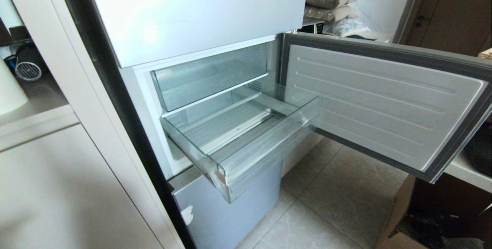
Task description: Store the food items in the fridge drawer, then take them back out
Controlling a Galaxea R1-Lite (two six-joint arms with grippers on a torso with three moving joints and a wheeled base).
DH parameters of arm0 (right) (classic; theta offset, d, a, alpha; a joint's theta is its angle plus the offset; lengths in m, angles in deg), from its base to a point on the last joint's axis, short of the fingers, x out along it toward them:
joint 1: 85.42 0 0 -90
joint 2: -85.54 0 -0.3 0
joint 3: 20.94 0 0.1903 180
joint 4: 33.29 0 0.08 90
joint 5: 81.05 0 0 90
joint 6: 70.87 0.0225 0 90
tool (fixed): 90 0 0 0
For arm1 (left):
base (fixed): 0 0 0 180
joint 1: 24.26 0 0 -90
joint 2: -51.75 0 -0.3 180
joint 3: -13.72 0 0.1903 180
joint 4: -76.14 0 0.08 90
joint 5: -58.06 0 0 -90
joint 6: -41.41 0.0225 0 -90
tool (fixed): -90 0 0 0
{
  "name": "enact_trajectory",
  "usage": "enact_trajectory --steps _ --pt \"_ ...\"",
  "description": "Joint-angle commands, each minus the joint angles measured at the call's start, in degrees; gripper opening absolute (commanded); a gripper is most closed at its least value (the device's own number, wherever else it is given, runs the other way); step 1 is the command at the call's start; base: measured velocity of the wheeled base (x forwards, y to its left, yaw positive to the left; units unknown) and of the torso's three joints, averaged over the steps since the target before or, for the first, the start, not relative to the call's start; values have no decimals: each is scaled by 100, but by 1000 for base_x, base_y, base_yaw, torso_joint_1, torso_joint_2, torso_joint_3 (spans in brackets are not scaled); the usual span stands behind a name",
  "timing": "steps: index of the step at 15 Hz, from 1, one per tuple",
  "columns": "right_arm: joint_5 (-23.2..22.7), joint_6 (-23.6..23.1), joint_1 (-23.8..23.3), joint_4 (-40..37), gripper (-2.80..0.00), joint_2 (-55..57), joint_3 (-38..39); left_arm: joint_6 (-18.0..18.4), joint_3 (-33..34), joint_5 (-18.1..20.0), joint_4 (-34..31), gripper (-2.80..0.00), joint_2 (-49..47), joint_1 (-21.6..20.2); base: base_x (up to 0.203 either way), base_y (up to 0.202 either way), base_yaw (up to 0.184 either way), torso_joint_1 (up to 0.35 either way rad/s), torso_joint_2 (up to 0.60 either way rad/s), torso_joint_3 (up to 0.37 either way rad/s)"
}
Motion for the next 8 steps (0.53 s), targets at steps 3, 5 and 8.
enact_trajectory --steps 3,5,8 --pt "0 7 -23 31 0 870 -778 -1 0 -4 -3 -280 0 0 0 0 0 0 0 0" --pt "1 15 -13 32 0 1202 -1149 -1 0 -4 -3 -280 0 0 0 0 0 0 0 0" --pt "1 16 -1 32 0 1618 -1598 -1 0 -4 -3 -280 0 0 0 0 0 0 0 0"
